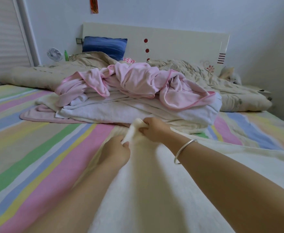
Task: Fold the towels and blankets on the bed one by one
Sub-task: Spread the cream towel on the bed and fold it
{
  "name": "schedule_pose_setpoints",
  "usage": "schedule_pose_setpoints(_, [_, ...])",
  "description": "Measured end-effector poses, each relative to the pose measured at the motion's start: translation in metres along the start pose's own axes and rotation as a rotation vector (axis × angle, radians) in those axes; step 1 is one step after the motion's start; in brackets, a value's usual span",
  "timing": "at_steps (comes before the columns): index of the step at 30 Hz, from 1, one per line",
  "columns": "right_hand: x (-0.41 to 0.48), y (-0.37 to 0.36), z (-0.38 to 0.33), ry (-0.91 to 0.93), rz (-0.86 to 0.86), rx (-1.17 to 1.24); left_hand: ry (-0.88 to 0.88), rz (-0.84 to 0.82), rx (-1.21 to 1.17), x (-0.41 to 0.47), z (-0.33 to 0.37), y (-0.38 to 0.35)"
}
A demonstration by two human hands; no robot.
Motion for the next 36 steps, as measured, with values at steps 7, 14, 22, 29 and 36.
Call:
schedule_pose_setpoints(7, [0.006, -0.041, -0.003, 0.142, 0.196, -0.155, 0.000, 0.106, 0.271, 0.011, -0.019, -0.016])
schedule_pose_setpoints(14, [0.005, -0.039, 0.020, 0.046, 0.247, -0.107, 0.024, 0.063, 0.295, 0.011, -0.024, -0.021])
schedule_pose_setpoints(22, [0.012, -0.020, 0.009, 0.164, 0.151, -0.440, 0.017, 0.060, 0.237, 0.014, -0.030, -0.025])
schedule_pose_setpoints(29, [0.018, -0.050, 0.009, -0.051, 0.206, -0.249, 0.022, 0.028, 0.211, 0.022, -0.033, -0.028])
schedule_pose_setpoints(36, [-0.078, -0.045, -0.015, -0.057, -0.212, 0.048, 0.095, -0.213, -0.217, 0.000, -0.035, -0.009])
Point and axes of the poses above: each hand's wrist, its own x-axis towards the middle knuckle, its own y-axis out of the back of the hand, z = x × y, the point moved 5 cm from there along x, towards the middle knuckle, and after that the axes turned 12 degrees about x, right-handed, at the moved point
